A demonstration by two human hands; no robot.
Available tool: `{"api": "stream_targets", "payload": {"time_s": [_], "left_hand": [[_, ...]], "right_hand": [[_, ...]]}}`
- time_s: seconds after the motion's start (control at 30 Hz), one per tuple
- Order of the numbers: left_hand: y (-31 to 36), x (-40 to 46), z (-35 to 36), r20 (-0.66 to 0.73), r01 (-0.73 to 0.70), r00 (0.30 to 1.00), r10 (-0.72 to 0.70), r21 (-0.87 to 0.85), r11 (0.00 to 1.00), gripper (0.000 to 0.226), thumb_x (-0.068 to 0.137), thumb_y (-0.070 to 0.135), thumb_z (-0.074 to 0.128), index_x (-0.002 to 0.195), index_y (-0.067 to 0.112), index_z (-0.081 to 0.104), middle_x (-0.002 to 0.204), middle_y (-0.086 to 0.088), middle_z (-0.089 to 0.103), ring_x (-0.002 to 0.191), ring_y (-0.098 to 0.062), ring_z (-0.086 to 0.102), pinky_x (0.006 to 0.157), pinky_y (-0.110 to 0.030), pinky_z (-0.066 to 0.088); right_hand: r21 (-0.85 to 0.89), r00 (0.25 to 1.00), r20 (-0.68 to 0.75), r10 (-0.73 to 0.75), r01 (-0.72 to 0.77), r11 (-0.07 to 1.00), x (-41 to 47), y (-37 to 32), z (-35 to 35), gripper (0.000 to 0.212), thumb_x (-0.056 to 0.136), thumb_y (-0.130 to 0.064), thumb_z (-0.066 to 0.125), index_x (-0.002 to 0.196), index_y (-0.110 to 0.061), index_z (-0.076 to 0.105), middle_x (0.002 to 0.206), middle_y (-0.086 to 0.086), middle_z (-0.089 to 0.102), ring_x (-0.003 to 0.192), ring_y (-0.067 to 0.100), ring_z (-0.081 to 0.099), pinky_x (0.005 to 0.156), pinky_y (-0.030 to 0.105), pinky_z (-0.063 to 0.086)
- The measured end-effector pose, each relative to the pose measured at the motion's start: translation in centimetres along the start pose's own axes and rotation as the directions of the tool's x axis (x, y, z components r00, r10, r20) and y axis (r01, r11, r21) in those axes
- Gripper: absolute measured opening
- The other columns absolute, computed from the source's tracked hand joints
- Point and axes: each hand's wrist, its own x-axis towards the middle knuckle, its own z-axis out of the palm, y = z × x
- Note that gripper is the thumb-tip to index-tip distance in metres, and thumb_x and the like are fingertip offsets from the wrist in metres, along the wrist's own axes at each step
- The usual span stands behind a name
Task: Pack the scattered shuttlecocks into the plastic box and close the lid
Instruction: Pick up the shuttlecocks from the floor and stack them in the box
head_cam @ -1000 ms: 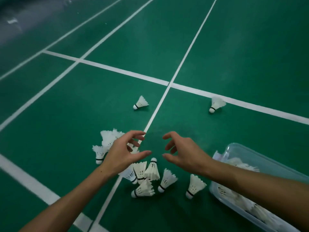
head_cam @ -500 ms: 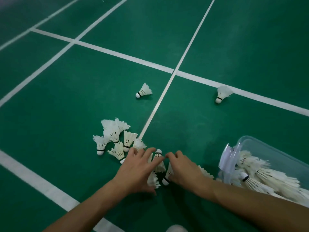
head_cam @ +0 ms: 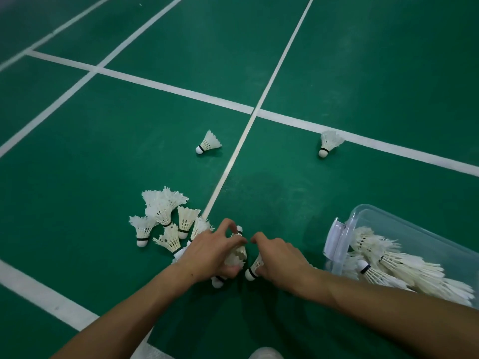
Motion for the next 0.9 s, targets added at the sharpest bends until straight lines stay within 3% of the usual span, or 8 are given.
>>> {"api": "stream_targets", "payload": {"time_s": [0.1, 0.23, 0.37, 0.5, 0.63, 0.73, 0.8, 0.9], "left_hand": [[-0.3, 0.4, 0.6, 0.003, 0.018, 1.000, -0.018, -0.082, 0.996, 0.066, 0.075, 0.069, 0.062, 0.134, 0.040, 0.052, 0.167, 0.009, 0.022, 0.087, -0.025, 0.070, 0.075, -0.035, 0.056], [-0.3, 0.8, 0.7, 0.019, 0.014, 1.000, -0.011, -0.142, 0.990, 0.065, 0.075, 0.061, 0.075, 0.131, 0.037, 0.051, 0.167, 0.011, 0.026, 0.093, -0.020, 0.069, 0.077, -0.030, 0.053], [-0.2, 1.4, 0.3, 0.053, 0.080, 0.996, -0.071, -0.212, 0.974, 0.064, 0.074, 0.057, 0.083, 0.126, 0.043, 0.047, 0.164, 0.000, 0.026, 0.092, -0.023, 0.068, 0.081, -0.036, 0.061], [0.8, 2.0, -0.3, 0.064, 0.094, 0.994, -0.083, -0.200, 0.975, 0.059, 0.074, 0.058, 0.083, 0.120, 0.046, 0.048, 0.152, 0.005, 0.039, 0.090, -0.017, 0.068, 0.079, -0.034, 0.062], [2.6, 2.0, -1.5, 0.019, 0.041, 0.999, -0.037, -0.281, 0.959, 0.054, 0.071, 0.062, 0.080, 0.114, 0.051, 0.049, 0.145, 0.013, 0.038, 0.094, -0.013, 0.066, 0.078, -0.032, 0.061], [4.1, 1.6, -3.9, -0.069, -0.021, 0.998, -0.004, -0.363, 0.932, 0.054, 0.069, 0.062, 0.081, 0.112, 0.054, 0.050, 0.145, 0.020, 0.034, 0.104, -0.015, 0.067, 0.081, -0.037, 0.062], [5.6, 1.3, -6.1, -0.134, -0.089, 0.990, 0.041, -0.376, 0.922, 0.055, 0.069, 0.061, 0.083, 0.113, 0.054, 0.052, 0.147, 0.025, 0.032, 0.103, -0.017, 0.069, 0.079, -0.039, 0.063], [8.8, 1.2, -9.3, -0.216, -0.211, 0.966, 0.142, -0.340, 0.917, 0.055, 0.068, 0.060, 0.082, 0.116, 0.051, 0.055, 0.152, 0.028, 0.030, 0.095, -0.020, 0.072, 0.074, -0.040, 0.063]], "right_hand": [[0.052, 0.999, -0.046, -0.029, 0.032, 0.998, -2.0, 0.0, -2.6, 0.056, 0.092, -0.020, 0.069, 0.142, -0.021, 0.042, 0.120, 0.012, 0.068, 0.104, 0.037, 0.066, 0.083, 0.046, 0.055], [0.189, 0.989, -0.130, -0.068, 0.092, 0.978, -5.6, 1.7, -6.9, 0.056, 0.090, -0.021, 0.071, 0.138, -0.032, 0.045, 0.105, 0.000, 0.070, 0.092, 0.021, 0.066, 0.081, 0.044, 0.057], [0.271, 0.970, -0.239, -0.042, 0.109, 0.956, -10.4, 5.0, -10.8, 0.047, 0.090, -0.030, 0.078, 0.129, -0.039, 0.054, 0.087, -0.010, 0.070, 0.076, 0.005, 0.065, 0.072, 0.032, 0.056], [0.394, 0.935, -0.346, 0.074, 0.074, 0.916, -15.3, 9.0, -12.2, 0.044, 0.086, -0.030, 0.084, 0.121, -0.043, 0.059, 0.081, -0.016, 0.068, 0.070, 0.007, 0.064, 0.065, 0.027, 0.054], [0.579, 0.870, -0.419, 0.261, 0.034, 0.814, -19.3, 13.1, -11.0, 0.045, 0.082, -0.025, 0.088, 0.116, -0.043, 0.065, 0.068, -0.009, 0.064, 0.059, 0.010, 0.056, 0.061, 0.030, 0.051], [0.659, 0.808, -0.454, 0.376, 0.021, 0.752, -21.0, 15.4, -9.6, 0.043, 0.082, -0.015, 0.086, 0.115, -0.036, 0.068, 0.056, -0.018, 0.052, 0.055, 0.007, 0.050, 0.053, 0.015, 0.040], [0.683, 0.773, -0.467, 0.430, 0.006, 0.731, -21.6, 16.4, -8.7, 0.043, 0.083, -0.008, 0.085, 0.115, -0.032, 0.068, 0.056, -0.016, 0.054, 0.055, 0.006, 0.052, 0.053, 0.012, 0.040], [0.704, 0.782, -0.421, 0.459, -0.037, 0.709, -21.5, 17.3, -6.8, 0.045, 0.080, -0.012, 0.089, 0.113, -0.036, 0.068, 0.069, -0.010, 0.055, 0.056, 0.005, 0.056, 0.055, 0.011, 0.043]]}}
